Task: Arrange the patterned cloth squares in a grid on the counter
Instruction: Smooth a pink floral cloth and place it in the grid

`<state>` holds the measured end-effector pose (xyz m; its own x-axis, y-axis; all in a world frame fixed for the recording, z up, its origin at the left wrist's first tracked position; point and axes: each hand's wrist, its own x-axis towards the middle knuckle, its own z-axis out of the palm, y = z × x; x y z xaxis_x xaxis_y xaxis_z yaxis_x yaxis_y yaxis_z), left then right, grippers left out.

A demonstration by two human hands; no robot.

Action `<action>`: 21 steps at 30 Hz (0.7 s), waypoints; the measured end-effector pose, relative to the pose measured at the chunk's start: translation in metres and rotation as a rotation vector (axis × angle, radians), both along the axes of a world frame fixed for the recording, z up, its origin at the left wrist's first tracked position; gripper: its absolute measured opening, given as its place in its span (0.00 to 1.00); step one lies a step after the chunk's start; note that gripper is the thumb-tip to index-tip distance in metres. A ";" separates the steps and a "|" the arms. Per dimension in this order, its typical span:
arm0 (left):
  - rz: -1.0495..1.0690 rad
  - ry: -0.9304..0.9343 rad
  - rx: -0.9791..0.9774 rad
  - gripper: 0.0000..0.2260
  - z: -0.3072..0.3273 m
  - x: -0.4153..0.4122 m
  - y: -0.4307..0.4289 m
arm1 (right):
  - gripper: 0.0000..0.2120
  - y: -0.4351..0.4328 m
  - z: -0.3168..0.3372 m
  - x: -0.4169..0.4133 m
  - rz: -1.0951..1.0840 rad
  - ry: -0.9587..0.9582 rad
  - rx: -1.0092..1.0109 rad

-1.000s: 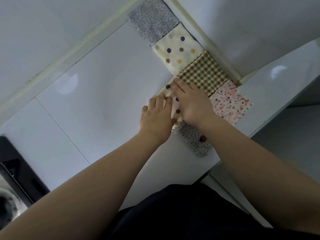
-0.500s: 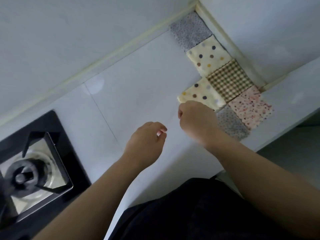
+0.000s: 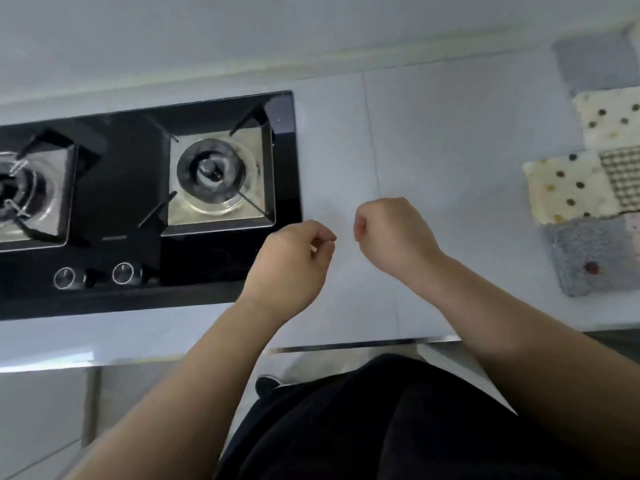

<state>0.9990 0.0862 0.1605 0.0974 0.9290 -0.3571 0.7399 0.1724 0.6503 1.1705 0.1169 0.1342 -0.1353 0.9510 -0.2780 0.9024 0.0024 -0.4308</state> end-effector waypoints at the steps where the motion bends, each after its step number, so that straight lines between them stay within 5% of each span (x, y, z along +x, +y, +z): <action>1: 0.016 -0.017 0.037 0.05 0.002 -0.025 -0.012 | 0.12 -0.008 0.005 -0.023 0.008 0.004 0.013; 8: 0.142 0.010 0.148 0.06 0.019 -0.223 -0.103 | 0.18 -0.100 0.030 -0.206 0.005 0.200 0.085; 21: 0.708 0.041 0.158 0.07 0.032 -0.485 -0.197 | 0.18 -0.122 0.068 -0.505 0.556 0.219 0.027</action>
